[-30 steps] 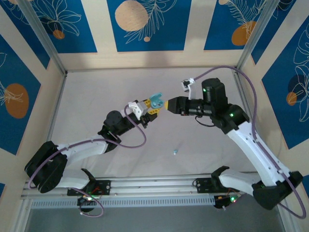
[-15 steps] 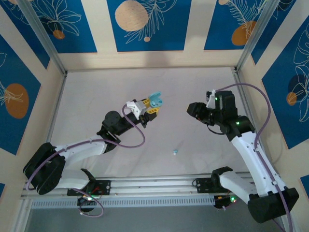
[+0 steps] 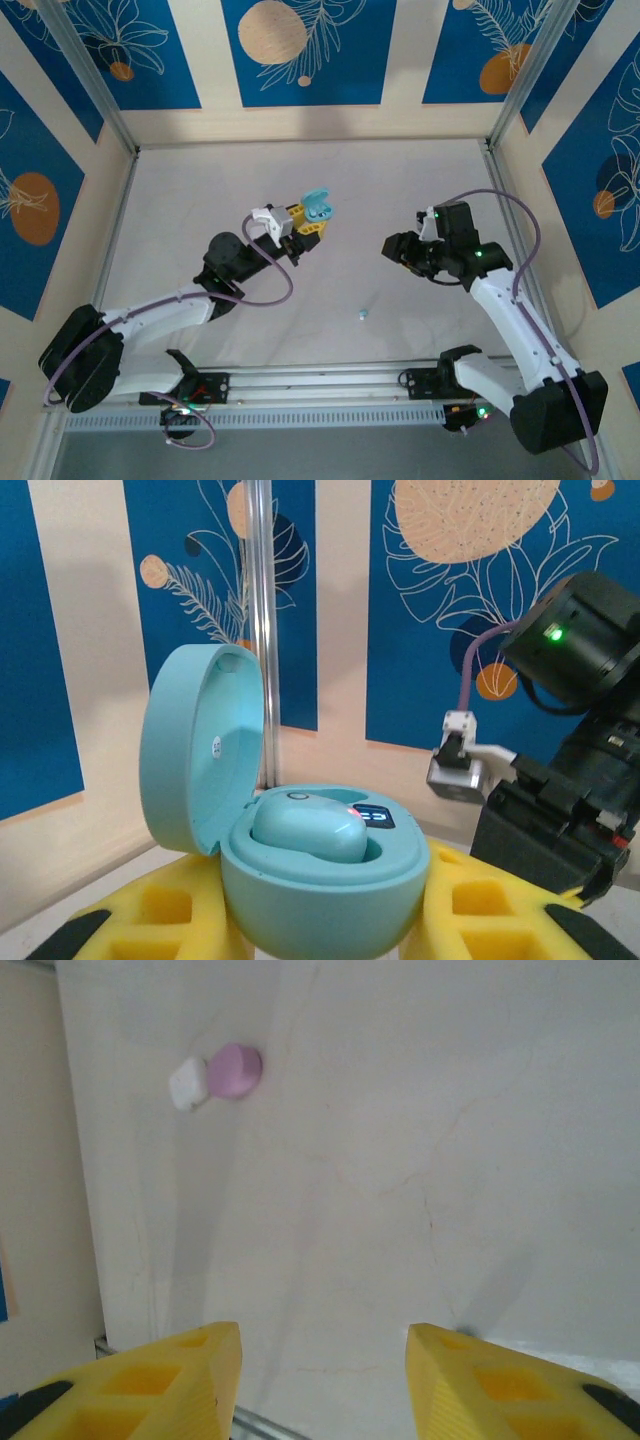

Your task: Insert wireless bluetooth earbuds into charging case

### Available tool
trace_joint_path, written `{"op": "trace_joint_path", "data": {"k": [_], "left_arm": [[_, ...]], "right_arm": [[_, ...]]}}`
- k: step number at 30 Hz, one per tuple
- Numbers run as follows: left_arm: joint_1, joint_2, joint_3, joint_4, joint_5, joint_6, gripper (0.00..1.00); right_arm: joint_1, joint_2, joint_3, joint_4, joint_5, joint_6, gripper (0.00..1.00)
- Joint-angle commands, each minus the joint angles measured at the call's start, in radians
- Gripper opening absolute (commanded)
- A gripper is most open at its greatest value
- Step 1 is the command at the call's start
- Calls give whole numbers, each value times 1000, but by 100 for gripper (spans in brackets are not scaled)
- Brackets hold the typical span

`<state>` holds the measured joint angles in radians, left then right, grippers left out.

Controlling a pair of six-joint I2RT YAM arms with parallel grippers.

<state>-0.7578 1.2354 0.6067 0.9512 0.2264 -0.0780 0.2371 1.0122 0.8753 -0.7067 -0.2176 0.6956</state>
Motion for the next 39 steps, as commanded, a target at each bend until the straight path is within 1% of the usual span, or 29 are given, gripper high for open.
{"op": "trace_joint_path", "data": {"k": [1, 4, 8, 11, 15, 18, 21, 27, 32, 39], "left_arm": [[-8, -17, -11, 12, 1, -37, 18], [-11, -16, -10, 15, 7, -62, 18], [-17, -20, -8, 1, 23, -85, 18], [-22, -37, -3, -57, 53, -85, 18], [-26, -51, -22, -98, 53, -66, 18], [-29, -47, -34, -78, 35, -51, 18], [-27, -31, -32, -55, 27, -28, 18], [-29, -11, -45, -2, 27, -35, 18], [-28, -23, -58, -16, 12, -12, 18], [-29, -40, -58, -25, -9, 21, 18]], "right_arm": [[3, 46, -16, -72, -83, -63, 48], [23, 85, -18, -96, -94, -85, 48], [57, 110, -30, -103, -68, -106, 48], [68, 120, -48, -89, -62, -111, 48], [76, 150, -53, -82, -63, -124, 48], [84, 191, -42, -74, -68, -125, 47], [113, 242, -36, -66, -70, -119, 46], [188, 362, -40, -52, -19, -81, 46], [248, 435, -41, -28, 21, -33, 47], [281, 496, -42, -27, 68, 0, 46]]}}
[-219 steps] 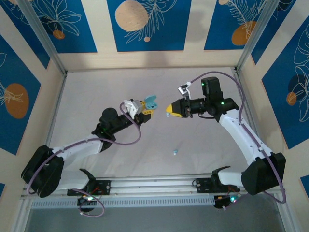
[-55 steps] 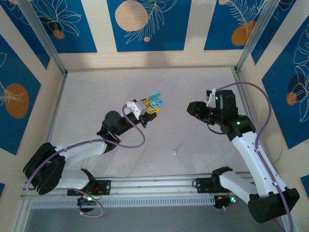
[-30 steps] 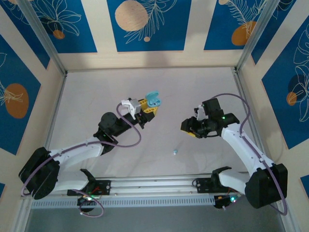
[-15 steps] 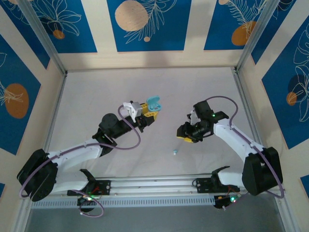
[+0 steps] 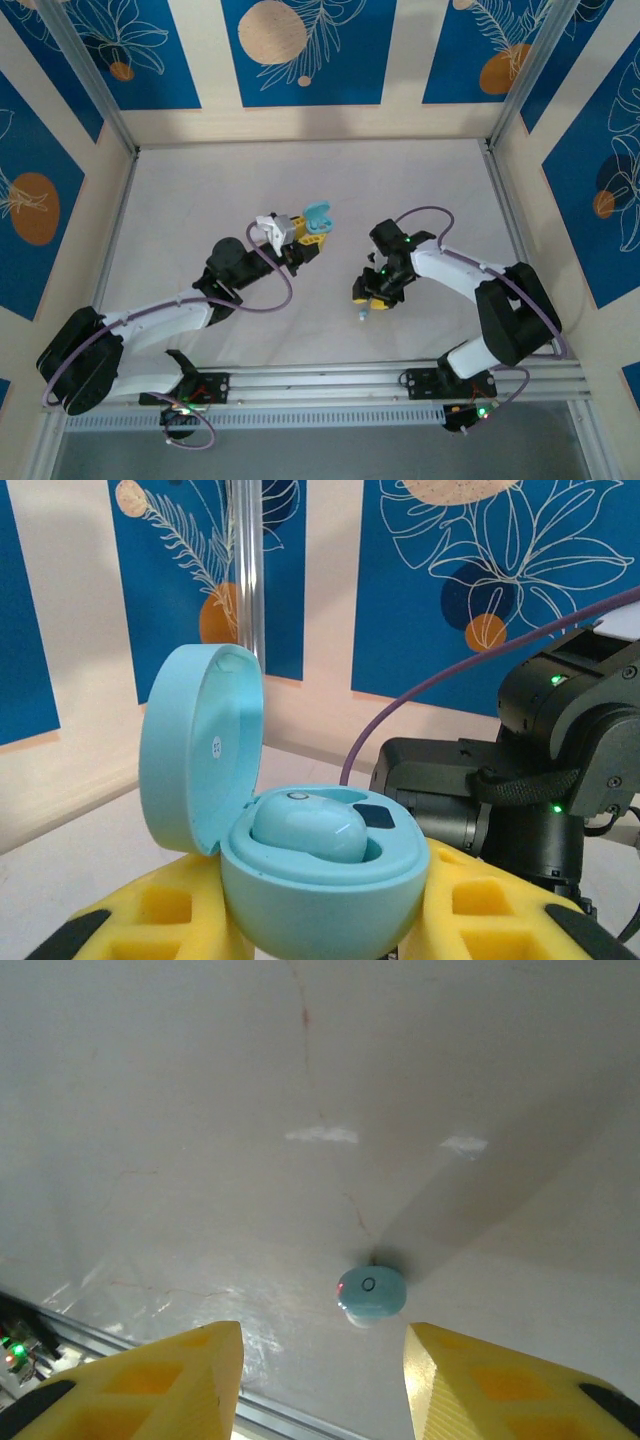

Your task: Insert wireless bluetooth earbuds into charging case

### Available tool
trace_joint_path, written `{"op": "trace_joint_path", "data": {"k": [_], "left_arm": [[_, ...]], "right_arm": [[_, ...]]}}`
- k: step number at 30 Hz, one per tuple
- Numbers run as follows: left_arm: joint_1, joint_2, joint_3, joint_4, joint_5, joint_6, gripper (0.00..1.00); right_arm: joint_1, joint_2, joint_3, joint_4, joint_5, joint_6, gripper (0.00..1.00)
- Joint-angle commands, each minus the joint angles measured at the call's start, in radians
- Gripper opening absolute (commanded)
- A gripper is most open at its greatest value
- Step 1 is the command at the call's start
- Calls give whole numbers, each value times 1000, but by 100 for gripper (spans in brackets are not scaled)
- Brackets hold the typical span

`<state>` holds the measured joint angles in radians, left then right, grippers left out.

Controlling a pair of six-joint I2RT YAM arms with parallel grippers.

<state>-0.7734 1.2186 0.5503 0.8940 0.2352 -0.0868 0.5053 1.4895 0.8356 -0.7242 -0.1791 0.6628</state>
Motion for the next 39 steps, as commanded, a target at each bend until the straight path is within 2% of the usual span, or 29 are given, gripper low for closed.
{"op": "trace_joint_path", "data": {"k": [1, 14, 39], "left_arm": [[-13, -25, -4, 31, -19, 31, 18], [-12, -77, -15, -11, -40, 61, 19], [-11, -90, -11, -29, -59, 68, 19]], "right_arm": [[18, 24, -5, -7, 33, 39, 46], [38, 51, -49, 49, 20, 69, 46], [89, 136, 62, 47, 56, 10, 39]]}}
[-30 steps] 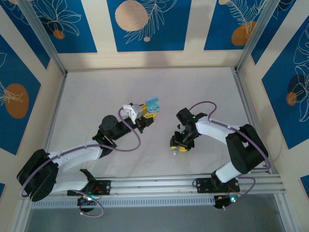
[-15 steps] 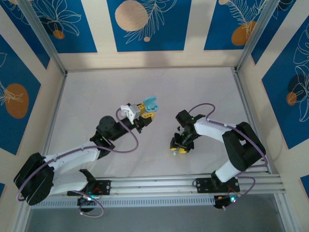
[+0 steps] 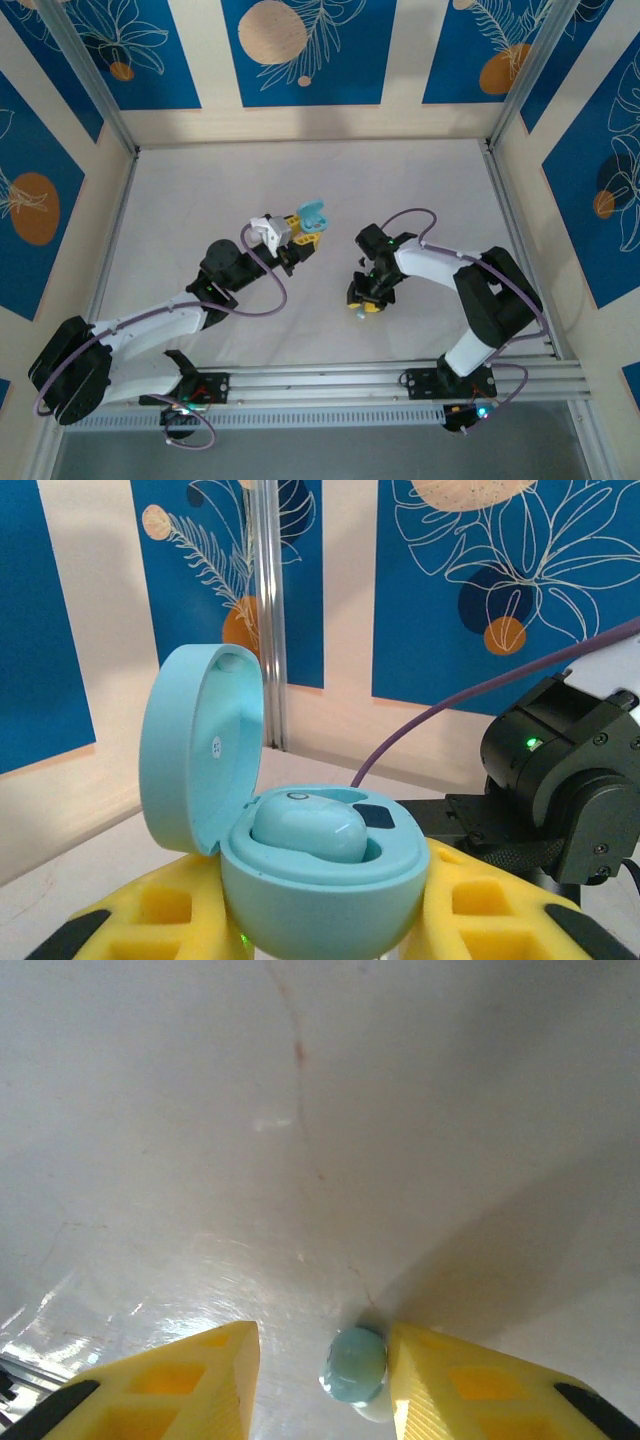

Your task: Insert wireless bluetooth earbuds into charging case

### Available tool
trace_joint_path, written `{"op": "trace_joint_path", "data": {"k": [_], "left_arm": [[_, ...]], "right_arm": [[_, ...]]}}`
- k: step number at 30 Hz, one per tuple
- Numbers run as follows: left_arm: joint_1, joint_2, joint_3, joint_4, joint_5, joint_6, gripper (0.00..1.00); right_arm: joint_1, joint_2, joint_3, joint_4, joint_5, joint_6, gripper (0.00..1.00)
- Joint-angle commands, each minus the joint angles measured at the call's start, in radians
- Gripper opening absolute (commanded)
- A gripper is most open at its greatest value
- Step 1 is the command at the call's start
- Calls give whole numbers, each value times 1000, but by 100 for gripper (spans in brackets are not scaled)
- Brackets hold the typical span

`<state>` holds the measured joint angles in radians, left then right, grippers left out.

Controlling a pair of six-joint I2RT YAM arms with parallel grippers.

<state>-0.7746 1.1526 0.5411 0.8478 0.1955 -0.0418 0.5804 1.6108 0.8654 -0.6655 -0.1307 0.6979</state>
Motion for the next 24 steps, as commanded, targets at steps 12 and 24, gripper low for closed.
{"op": "trace_joint_path", "data": {"k": [12, 24], "left_arm": [[-10, -37, -15, 14, -35, 30, 19], [-11, -28, -4, 19, -27, 20, 19]], "right_arm": [[40, 12, 89, -111, 123, -98, 40], [14, 96, 109, -56, 45, -163, 43]]}}
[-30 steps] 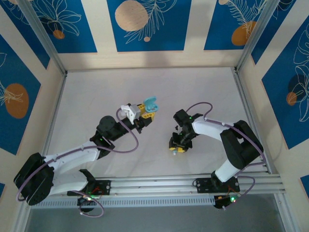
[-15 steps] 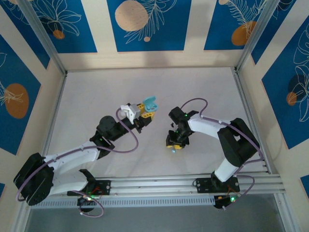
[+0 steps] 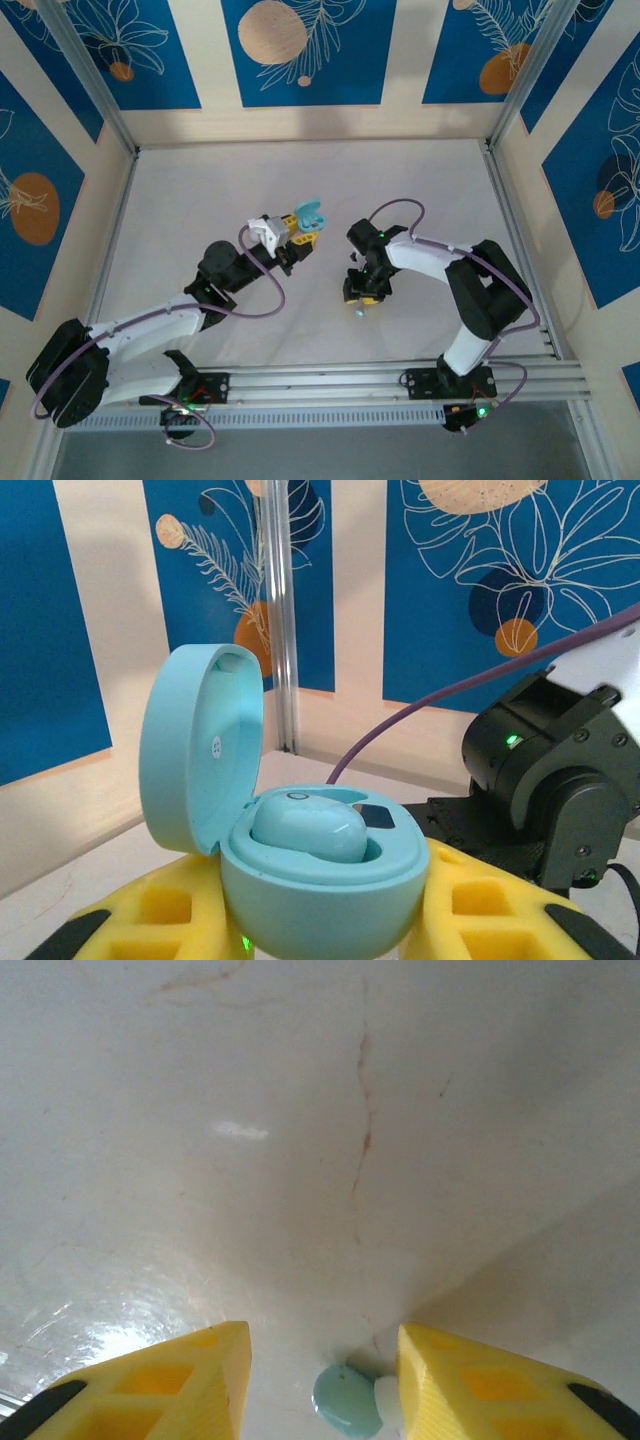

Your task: Insert wireless bluetooth earbuds into charging case

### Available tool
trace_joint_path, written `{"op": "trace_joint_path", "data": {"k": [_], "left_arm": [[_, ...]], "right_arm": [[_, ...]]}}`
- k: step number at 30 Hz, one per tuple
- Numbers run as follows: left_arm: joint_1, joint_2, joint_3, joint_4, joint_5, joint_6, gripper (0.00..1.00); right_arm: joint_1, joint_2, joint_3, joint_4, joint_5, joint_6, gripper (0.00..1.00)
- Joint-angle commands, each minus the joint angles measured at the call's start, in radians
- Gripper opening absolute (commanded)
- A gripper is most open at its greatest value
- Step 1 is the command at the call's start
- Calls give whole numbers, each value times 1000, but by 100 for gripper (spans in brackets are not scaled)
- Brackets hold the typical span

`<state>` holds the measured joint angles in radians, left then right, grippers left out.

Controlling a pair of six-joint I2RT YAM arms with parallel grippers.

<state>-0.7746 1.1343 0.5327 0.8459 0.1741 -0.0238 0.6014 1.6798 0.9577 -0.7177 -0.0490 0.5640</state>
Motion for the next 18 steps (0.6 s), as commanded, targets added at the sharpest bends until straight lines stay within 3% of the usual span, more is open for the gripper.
{"op": "trace_joint_path", "data": {"k": [1, 18], "left_arm": [[-10, -9, 5, 20, -5, 3, 19], [-11, 11, 13, 32, -4, 0, 19]], "right_arm": [[-7, 33, 15, -5, -38, -30, 44], [18, -47, -28, -80, -53, -15, 41]]}}
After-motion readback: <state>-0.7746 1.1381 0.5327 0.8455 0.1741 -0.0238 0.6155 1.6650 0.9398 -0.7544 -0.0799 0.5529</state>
